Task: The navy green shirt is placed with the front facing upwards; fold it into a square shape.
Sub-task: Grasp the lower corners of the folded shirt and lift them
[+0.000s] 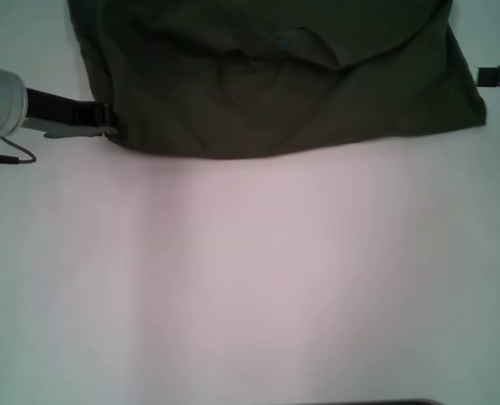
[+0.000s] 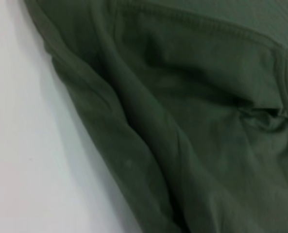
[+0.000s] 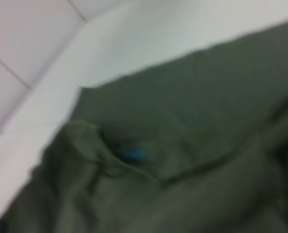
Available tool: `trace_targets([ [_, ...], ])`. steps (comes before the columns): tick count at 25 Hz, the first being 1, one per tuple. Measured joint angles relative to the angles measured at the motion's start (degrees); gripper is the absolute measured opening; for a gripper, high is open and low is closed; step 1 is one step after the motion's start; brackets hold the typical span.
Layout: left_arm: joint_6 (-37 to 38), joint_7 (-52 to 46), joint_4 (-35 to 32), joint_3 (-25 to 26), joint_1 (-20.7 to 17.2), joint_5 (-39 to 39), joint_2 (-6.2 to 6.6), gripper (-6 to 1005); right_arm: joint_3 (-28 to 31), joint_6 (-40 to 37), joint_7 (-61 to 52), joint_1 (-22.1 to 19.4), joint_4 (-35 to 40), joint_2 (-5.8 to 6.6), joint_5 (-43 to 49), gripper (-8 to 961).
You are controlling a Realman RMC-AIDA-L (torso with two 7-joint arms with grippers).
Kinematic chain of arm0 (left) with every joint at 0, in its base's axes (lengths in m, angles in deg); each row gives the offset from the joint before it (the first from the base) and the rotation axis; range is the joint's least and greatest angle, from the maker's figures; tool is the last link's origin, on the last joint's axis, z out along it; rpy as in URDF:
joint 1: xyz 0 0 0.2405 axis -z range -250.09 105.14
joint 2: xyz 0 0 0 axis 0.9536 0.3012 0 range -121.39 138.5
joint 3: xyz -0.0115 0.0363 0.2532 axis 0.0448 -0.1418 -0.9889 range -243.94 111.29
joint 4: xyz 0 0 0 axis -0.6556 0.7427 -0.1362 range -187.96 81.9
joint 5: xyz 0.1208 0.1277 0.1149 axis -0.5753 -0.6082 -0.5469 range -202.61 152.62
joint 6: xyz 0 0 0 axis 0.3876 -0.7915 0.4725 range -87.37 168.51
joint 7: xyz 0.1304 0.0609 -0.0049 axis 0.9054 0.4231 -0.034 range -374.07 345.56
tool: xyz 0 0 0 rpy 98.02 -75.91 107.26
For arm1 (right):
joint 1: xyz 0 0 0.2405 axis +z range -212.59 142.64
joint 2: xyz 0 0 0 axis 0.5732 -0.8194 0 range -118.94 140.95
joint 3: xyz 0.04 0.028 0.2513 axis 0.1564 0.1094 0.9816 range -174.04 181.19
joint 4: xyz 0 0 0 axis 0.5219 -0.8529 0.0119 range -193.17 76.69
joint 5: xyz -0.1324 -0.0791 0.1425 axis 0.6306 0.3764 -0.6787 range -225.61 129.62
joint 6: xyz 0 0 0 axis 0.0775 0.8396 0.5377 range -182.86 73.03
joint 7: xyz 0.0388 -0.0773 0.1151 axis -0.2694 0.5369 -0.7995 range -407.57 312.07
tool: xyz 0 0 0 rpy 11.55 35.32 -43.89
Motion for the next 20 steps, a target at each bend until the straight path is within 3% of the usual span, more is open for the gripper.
trace_targets([
  [6,4.48,-1.77,1.55,0.79,0.97,0.02,0.14,25,-0.11,0.53,-11.34,5.92,-4.98,5.50,10.53,900],
  [9,6.59,-2.70,2.06,1.46,1.35,-0.01,0.36,25,-0.15,0.70,-13.05,9.62,-8.38,6.94,15.83,899],
  [12,7.62,-3.76,2.10,1.77,1.62,-0.04,0.98,25,-0.22,1.81,-13.17,11.83,-9.06,6.60,18.74,899],
  [20,7.46,-3.95,1.63,2.53,1.52,-0.10,1.30,25,-3.44,8.37,-13.54,13.48,-10.04,3.50,22.96,899],
])
